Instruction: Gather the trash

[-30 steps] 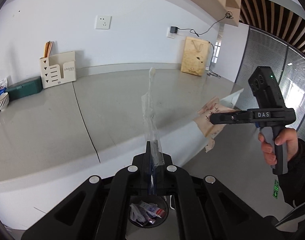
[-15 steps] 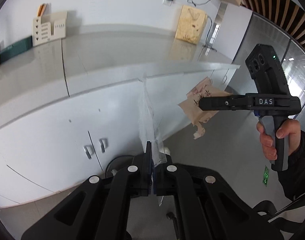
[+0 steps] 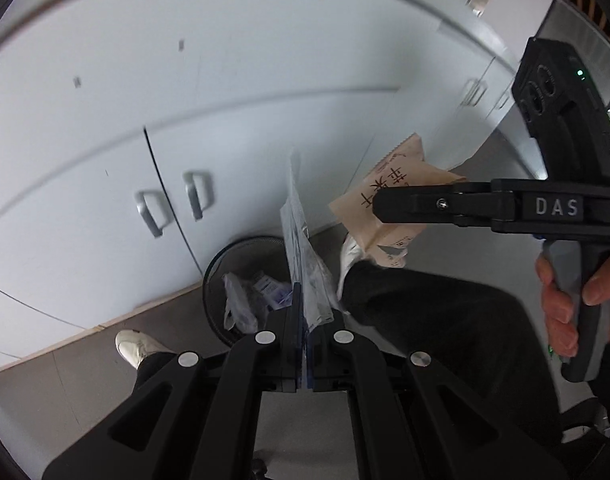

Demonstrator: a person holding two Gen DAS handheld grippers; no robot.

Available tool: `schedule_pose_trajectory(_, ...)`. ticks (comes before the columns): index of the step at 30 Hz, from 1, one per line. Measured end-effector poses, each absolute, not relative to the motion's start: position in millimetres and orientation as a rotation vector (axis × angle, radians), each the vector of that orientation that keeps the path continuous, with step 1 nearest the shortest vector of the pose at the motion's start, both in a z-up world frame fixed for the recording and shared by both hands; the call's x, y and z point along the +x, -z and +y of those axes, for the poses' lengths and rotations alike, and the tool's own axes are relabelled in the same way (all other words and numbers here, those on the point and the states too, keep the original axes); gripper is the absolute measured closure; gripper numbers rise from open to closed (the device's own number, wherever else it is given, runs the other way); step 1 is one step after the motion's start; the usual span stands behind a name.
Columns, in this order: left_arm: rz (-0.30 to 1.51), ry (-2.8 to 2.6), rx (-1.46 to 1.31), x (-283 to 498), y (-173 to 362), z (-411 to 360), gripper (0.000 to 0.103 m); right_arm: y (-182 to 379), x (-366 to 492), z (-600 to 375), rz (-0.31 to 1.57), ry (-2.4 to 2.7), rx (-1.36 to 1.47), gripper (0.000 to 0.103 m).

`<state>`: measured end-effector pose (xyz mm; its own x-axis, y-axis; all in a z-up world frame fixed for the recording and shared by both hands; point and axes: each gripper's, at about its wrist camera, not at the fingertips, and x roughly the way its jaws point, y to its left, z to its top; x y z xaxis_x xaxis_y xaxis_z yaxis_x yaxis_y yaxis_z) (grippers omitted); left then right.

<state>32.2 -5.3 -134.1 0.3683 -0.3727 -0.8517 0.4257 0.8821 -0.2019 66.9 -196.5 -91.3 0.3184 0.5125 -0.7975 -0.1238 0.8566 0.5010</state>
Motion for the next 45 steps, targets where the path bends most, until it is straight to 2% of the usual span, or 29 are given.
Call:
schedule_pose_trajectory(7, 1.228, 0.462, 0.055, 81.1, 242.6, -12.7, 0.101, 198.3, 101.1, -198.5, 1.323, -0.366, 0.384, 0.046)
schedule_pose_trajectory(13, 1.333, 0.425, 0.056, 107.8, 312.0, -19.1, 0.101, 265.8, 119.7, -201.5, 1.428, -0.322, 0.413, 0.046)
schedule_pose_trajectory(21, 1.412, 0.428, 0.073, 126.9, 355.2, -27.2, 0.099, 313.2, 147.8, -202.6, 1.537, -0.252, 0.423, 0.044)
schedule_pose_trajectory(24, 1.433, 0.414, 0.09, 127.0, 361.9, -24.7, 0.099, 326.6, 152.2, -202.2, 1.575, -0.216, 0.407, 0.039)
schedule_pose_trajectory(25, 1.444, 0.416, 0.088, 126.9, 363.6, -24.2, 0.098, 329.4, 152.7, -202.8, 1.584, -0.207, 0.404, 0.033)
schedule_pose_trajectory(26, 1.451, 0.417, 0.09, 126.0, 363.6, -24.0, 0.091, 330.9, 151.2, -204.1, 1.587, -0.2, 0.4, 0.024)
schedule_pose_trajectory(27, 1.456, 0.409, 0.1, 126.4, 366.4, -22.2, 0.081, 332.1, 151.5, -205.5, 1.591, -0.186, 0.392, 0.02)
schedule_pose_trajectory(28, 1.458, 0.39, 0.111, 126.3, 367.0, -20.6, 0.052, 331.4, 151.7, -205.7, 1.592, -0.174, 0.389, 0.017)
schedule_pose_trajectory(29, 1.452, 0.377, 0.109, 126.9, 365.4, -18.4, 0.038, 331.3, 152.3, -208.3, 1.593, -0.166, 0.392, 0.015)
schedule_pose_trajectory(31, 1.463, 0.359, 0.084, 127.5, 364.2, -12.5, 0.039, 328.1, 152.8, -213.5, 1.595, -0.147, 0.392, 0.01)
schedule_pose_trajectory(33, 1.483, 0.332, 0.064, 128.7, 364.4, -4.6, 0.038, 320.7, 152.1, -215.1, 1.591, -0.136, 0.37, 0.009)
schedule_pose_trajectory(36, 1.463, 0.305, 0.027, 127.7, 352.1, 5.8, 0.022, 301.5, 145.3, -215.9, 1.562, -0.117, 0.294, 0.003)
schedule_pose_trajectory(38, 1.44, 0.289, -0.002, 125.3, 342.5, 13.5, 0.01, 287.4, 139.0, -212.3, 1.529, -0.118, 0.226, 0.003)
schedule_pose_trajectory(40, 1.41, 0.276, -0.018, 121.7, 325.4, 14.7, 0.005, 267.0, 131.6, -210.1, 1.469, -0.124, 0.151, 0.004)
schedule_pose_trajectory(45, 1.347, 0.238, -0.034, 109.2, 286.6, 11.2, 0.004, 213.5, 103.7, -207.3, 1.327, -0.124, 0.049, 0.003)
